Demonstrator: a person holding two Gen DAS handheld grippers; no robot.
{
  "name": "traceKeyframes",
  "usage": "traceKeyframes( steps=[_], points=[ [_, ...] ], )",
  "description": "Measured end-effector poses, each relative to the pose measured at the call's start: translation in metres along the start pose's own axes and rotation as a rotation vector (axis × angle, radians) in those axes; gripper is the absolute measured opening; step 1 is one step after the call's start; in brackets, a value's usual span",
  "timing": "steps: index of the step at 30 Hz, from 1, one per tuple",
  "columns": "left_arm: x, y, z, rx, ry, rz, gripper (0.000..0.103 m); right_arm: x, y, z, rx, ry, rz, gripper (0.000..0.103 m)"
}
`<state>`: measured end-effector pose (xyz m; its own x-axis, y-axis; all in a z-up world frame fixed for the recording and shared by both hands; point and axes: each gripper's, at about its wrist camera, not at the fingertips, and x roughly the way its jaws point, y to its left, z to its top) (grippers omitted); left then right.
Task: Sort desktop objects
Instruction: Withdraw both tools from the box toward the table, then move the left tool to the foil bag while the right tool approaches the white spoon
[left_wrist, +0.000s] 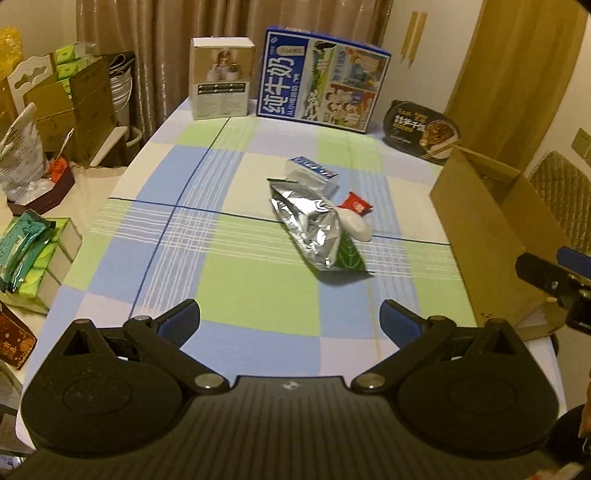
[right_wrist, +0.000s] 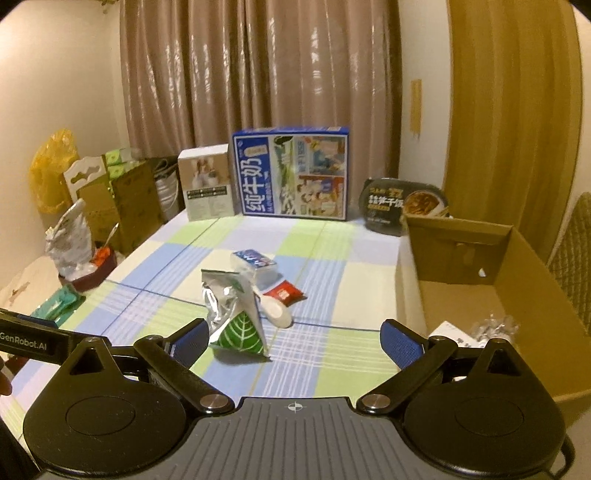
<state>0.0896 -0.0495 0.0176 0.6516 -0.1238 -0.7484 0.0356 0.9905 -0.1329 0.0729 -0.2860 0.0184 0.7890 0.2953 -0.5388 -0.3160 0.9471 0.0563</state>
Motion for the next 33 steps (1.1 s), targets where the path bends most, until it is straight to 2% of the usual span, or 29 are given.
traceKeyframes(
  steps=[6, 9, 17, 24, 33],
  points=[
    [0.020, 0.007, 0.005, 0.004, 0.020, 0.021, 0.102, 0.022, 0.002, 0.001, -0.008, 0.023, 0.004, 0.097],
    [0.028, 0.010, 0.008, -0.007, 0.017, -0.001, 0.102, 0.035, 0.001, 0.001, -0.002, 0.035, 0.007, 0.097],
    [0.062, 0.013, 0.019, 0.025, 0.047, 0.012, 0.102, 0.079, -0.006, -0.007, -0.014, 0.086, -0.007, 0.097],
    [0.097, 0.013, 0.031, 0.034, 0.056, -0.014, 0.101, 0.129, -0.023, -0.014, 0.045, 0.159, 0.029, 0.096],
    [0.152, 0.008, 0.049, -0.001, 0.097, -0.073, 0.101, 0.175, -0.036, -0.022, 0.038, 0.238, 0.008, 0.092]
  ],
)
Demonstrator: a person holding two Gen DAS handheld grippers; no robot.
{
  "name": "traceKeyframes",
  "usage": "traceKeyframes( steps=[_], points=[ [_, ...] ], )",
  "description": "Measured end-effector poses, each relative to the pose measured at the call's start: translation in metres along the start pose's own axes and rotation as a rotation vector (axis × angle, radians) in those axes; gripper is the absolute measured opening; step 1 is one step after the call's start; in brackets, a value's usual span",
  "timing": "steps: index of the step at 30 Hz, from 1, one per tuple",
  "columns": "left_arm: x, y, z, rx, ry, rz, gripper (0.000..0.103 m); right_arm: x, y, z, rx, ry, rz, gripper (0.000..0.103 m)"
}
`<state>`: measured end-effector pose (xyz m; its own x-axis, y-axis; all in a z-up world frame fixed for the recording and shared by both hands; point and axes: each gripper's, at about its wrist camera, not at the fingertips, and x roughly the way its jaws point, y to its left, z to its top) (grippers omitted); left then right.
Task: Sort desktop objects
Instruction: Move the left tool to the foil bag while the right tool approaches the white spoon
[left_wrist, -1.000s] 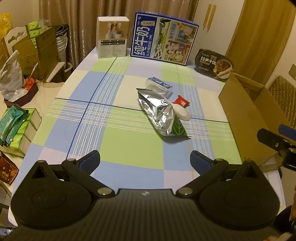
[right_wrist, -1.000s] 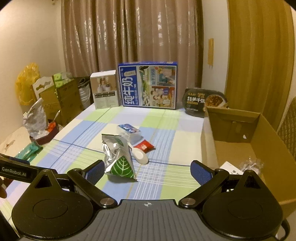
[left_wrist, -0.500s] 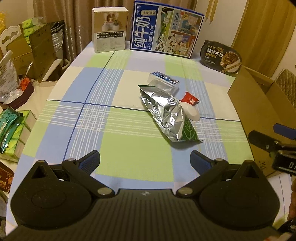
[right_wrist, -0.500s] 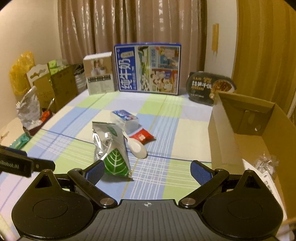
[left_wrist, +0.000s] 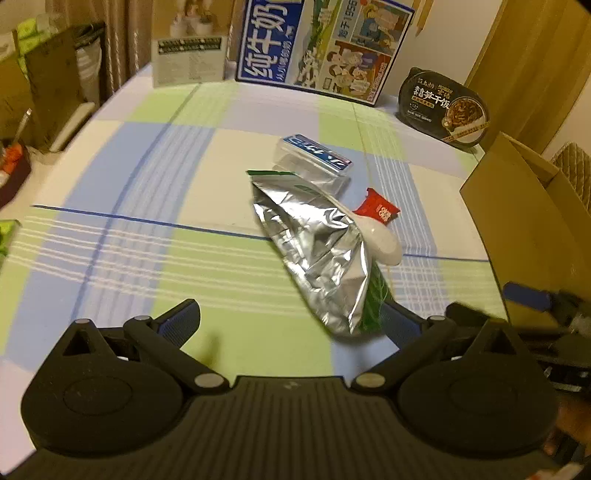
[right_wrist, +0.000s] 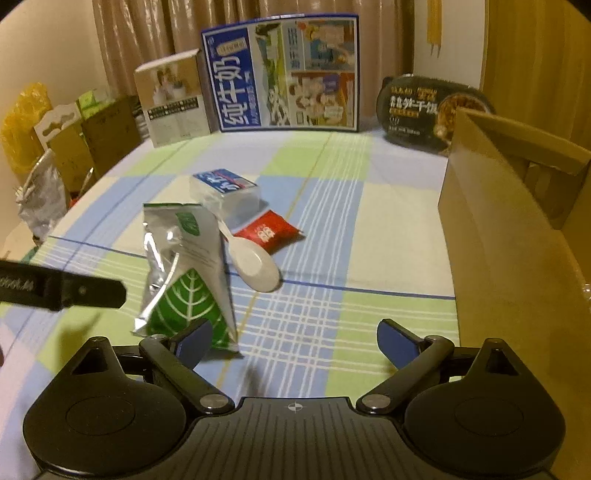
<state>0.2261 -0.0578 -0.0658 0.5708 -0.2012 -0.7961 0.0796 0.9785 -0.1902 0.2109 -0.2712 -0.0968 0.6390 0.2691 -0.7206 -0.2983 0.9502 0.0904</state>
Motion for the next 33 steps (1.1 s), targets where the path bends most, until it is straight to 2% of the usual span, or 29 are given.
traceKeyframes(
  steps=[6, 15, 19, 21, 22, 24, 26, 29, 33],
  points=[
    [0.035, -0.004, 0.018, 0.005, 0.036, -0.016, 0.101, 0.018, -0.006, 0.000, 0.025, 0.035, -0.006, 0.090],
    [0.074, -0.013, 0.035, -0.033, 0.066, -0.081, 0.100, 0.030, -0.009, 0.003, -0.009, 0.040, -0.030, 0.090],
    [0.089, -0.016, 0.036, 0.012, 0.097, -0.059, 0.096, 0.035, -0.005, 0.004, -0.048, 0.035, -0.015, 0.086],
    [0.091, -0.014, 0.034, 0.026, 0.095, -0.068, 0.096, 0.038, -0.001, 0.005, -0.074, 0.025, 0.003, 0.081],
    [0.090, -0.011, 0.034, 0.028, 0.096, -0.076, 0.093, 0.042, 0.002, 0.007, -0.091, 0.020, 0.007, 0.080],
    [0.087, -0.005, 0.037, 0.026, 0.098, -0.098, 0.078, 0.047, 0.008, 0.009, -0.129, 0.003, 0.014, 0.076],
    [0.083, 0.006, 0.041, 0.030, 0.096, -0.096, 0.073, 0.051, 0.014, 0.011, -0.159, -0.014, 0.033, 0.075],
    [0.076, 0.023, 0.045, 0.069, 0.093, -0.051, 0.073, 0.060, 0.023, 0.014, -0.214, -0.033, 0.055, 0.072],
    [0.072, 0.046, 0.042, 0.043, 0.106, -0.074, 0.077, 0.075, 0.035, 0.018, -0.288, -0.051, 0.079, 0.065]
  ],
)
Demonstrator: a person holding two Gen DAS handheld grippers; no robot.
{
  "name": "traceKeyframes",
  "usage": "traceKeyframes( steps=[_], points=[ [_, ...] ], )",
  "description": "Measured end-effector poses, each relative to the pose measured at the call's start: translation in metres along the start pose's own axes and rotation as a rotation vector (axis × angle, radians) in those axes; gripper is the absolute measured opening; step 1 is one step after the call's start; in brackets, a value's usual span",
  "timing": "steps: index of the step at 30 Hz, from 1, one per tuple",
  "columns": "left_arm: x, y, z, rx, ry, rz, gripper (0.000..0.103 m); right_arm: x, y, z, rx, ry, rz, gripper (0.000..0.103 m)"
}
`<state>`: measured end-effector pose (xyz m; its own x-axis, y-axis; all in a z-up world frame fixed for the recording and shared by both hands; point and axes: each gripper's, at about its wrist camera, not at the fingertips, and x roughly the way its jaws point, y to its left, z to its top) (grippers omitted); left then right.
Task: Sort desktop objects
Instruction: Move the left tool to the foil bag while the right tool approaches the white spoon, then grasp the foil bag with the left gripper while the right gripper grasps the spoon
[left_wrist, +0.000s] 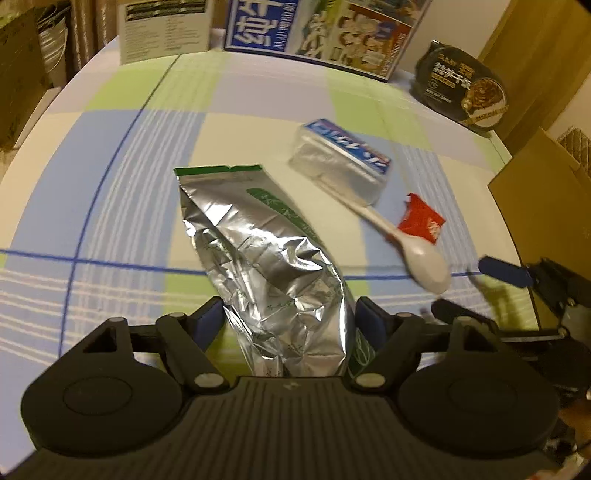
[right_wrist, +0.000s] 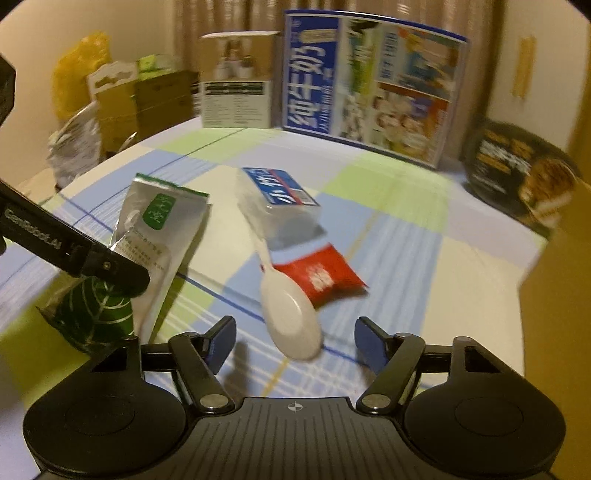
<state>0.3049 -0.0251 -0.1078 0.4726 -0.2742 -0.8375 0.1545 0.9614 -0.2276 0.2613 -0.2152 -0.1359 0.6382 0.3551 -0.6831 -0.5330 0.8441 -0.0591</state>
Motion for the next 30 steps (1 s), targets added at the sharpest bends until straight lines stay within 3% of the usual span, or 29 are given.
traceKeyframes(
  steps=[4, 8, 12, 19, 25, 30],
  points=[
    [-0.002, 0.003, -0.003, -0.001, -0.007, -0.002, 0.080, 0.014, 0.003, 0.002, -0.037, -0.004, 0.011, 0.056],
    [0.000, 0.002, -0.004, 0.006, -0.010, -0.006, 0.080, 0.017, 0.004, 0.000, -0.030, -0.005, 0.003, 0.033],
    [0.004, -0.001, -0.003, 0.007, -0.019, 0.003, 0.077, 0.007, 0.002, -0.003, 0.016, 0.007, 0.015, 0.032],
    [-0.007, -0.007, -0.009, 0.009, -0.027, -0.007, 0.059, -0.036, 0.001, -0.018, 0.232, 0.058, 0.019, 0.032],
    [-0.029, -0.030, -0.035, 0.119, 0.024, -0.030, 0.048, -0.092, 0.019, -0.046, 0.302, 0.086, -0.004, 0.030],
    [-0.054, -0.047, -0.076, 0.222, 0.078, -0.097, 0.048, -0.125, 0.039, -0.075, 0.302, 0.107, -0.020, 0.030]
  ],
)
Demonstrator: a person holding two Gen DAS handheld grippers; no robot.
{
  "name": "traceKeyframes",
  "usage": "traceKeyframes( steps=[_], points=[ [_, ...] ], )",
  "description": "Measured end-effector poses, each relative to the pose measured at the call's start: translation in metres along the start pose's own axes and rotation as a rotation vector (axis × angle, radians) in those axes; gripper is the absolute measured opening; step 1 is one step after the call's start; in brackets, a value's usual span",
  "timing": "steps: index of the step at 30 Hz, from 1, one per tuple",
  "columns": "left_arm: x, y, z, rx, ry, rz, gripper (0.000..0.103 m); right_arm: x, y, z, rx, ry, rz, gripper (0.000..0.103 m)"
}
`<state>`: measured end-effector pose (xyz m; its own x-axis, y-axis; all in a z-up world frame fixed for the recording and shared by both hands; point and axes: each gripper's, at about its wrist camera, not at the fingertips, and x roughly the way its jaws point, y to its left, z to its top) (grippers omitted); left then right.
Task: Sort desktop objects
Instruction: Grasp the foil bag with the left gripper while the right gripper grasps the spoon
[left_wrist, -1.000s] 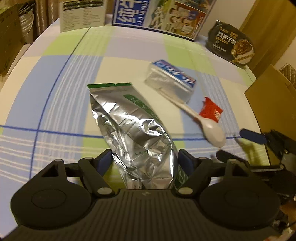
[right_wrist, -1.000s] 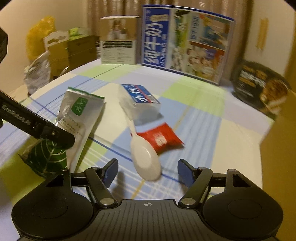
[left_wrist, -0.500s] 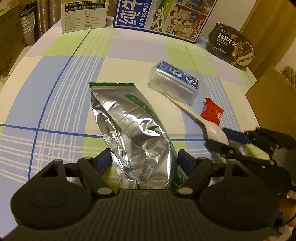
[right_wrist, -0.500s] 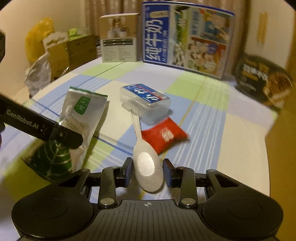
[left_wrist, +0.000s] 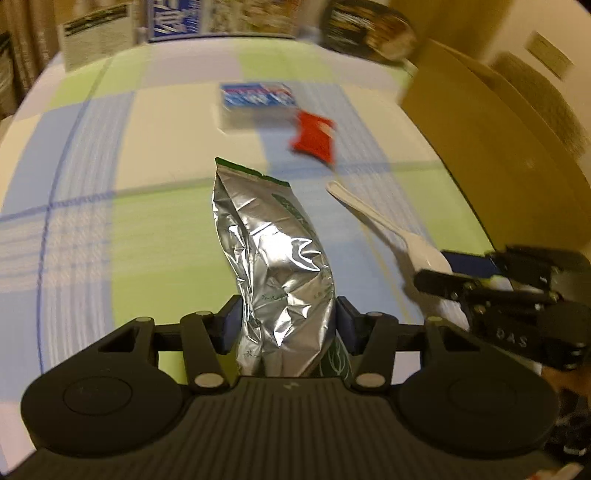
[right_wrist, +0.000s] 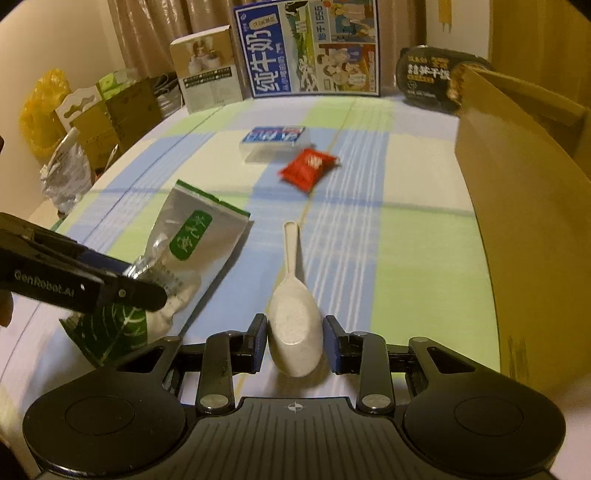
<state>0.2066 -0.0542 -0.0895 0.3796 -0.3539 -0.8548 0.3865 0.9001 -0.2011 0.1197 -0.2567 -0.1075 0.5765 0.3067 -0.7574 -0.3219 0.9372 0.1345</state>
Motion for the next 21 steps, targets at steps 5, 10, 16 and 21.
traceKeyframes(
  steps=[5, 10, 16, 21],
  points=[
    [-0.008, -0.014, -0.028, -0.004, -0.010, 0.001, 0.063, -0.006, 0.005, -0.020, -0.020, 0.001, -0.021, 0.042],
    [0.000, -0.019, -0.025, 0.002, 0.001, 0.027, 0.070, -0.004, 0.006, -0.021, -0.077, -0.035, -0.045, 0.054],
    [0.002, -0.016, -0.019, -0.017, -0.036, 0.046, 0.071, 0.009, 0.001, -0.024, -0.062, -0.052, -0.019, 0.054],
    [0.006, -0.017, -0.018, -0.032, -0.048, 0.047, 0.071, 0.008, 0.001, -0.025, -0.050, -0.054, -0.012, 0.054]
  ],
)
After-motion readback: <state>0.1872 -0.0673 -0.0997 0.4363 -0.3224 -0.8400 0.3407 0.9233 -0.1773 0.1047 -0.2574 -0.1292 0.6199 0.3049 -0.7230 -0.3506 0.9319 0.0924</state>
